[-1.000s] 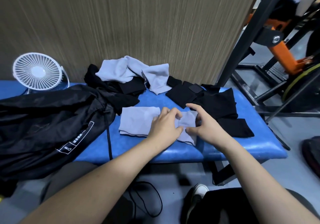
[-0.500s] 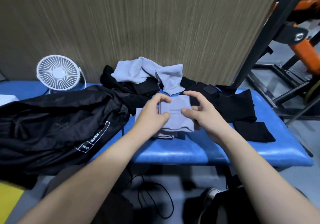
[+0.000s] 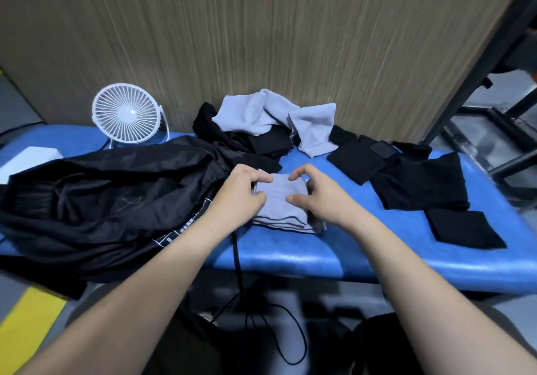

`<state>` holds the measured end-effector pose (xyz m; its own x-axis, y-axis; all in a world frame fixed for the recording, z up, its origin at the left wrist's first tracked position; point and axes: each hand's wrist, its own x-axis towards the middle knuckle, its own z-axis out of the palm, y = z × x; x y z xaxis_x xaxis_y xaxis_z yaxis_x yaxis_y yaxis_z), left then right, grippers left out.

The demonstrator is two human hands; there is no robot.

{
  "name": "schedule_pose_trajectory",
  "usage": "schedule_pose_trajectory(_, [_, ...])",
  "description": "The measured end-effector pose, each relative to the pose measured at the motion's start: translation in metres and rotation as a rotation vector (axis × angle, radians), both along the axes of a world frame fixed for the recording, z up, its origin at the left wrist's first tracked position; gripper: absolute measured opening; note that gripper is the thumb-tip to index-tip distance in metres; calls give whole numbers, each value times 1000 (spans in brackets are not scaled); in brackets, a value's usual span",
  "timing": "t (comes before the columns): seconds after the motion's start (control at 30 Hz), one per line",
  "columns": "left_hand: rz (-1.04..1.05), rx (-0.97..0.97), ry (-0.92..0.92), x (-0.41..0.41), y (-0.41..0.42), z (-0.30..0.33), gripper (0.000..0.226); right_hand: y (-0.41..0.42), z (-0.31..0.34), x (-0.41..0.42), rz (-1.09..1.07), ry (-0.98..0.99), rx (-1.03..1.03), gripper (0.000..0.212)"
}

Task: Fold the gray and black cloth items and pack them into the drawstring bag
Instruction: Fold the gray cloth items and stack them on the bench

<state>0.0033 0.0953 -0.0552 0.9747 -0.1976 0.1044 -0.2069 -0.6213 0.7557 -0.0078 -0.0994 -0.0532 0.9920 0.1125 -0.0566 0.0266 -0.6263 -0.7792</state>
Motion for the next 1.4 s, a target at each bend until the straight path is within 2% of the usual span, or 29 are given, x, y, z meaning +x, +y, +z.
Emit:
schedule_pose_trajectory(0.07, [-12,-8,-3,1,0,0,43,-1,4,-1,-8,-25,-31,31])
schedule_pose_trajectory(0.2, [-31,-63,-20,2,-4,3,43,-15,12,-5,-15,34,79,45])
schedule_pose_trajectory(0.27, [-62,-43,-22,2,-6,0,43,-24,9,-6,-22,72,-27,55])
schedule_pose_trajectory(0.37, [-125,14,13,1,-8,-7,44,-29,2,-9,-33,38,-328,63])
schedule_pose_trajectory(0.47, [-90,69,-80,-3,-12,-9,40,-26,1,-14,-91,-206,-392,54])
schedule_pose_trajectory(0.53, [-59,116,-213,-6,-14,-8,39,-22,3,-15,-50,-420,-425,51])
schedule_pose_trajectory(0.57, [-69,160,-262,-7,-15,-9,40,-20,3,-16,-1,-468,-453,51])
schedule_pose_trajectory(0.63, [-119,265,-262,-6,-15,-16,45,-15,-1,-16,114,-405,-527,55])
schedule_pose_trajectory(0.73, [-166,448,-175,-3,-13,-31,53,-13,-16,-17,231,-123,-616,66])
schedule_pose_trajectory(0.8, [-168,511,-164,-1,-12,-37,55,-15,-22,-16,248,-27,-621,69])
schedule_pose_trajectory(1.1, [-186,578,-161,6,-8,-42,60,-20,-37,-15,249,-65,-599,76])
schedule_pose_trajectory(1.4, [-158,603,-138,8,-2,-33,59,-16,-37,-5,250,-77,-517,73])
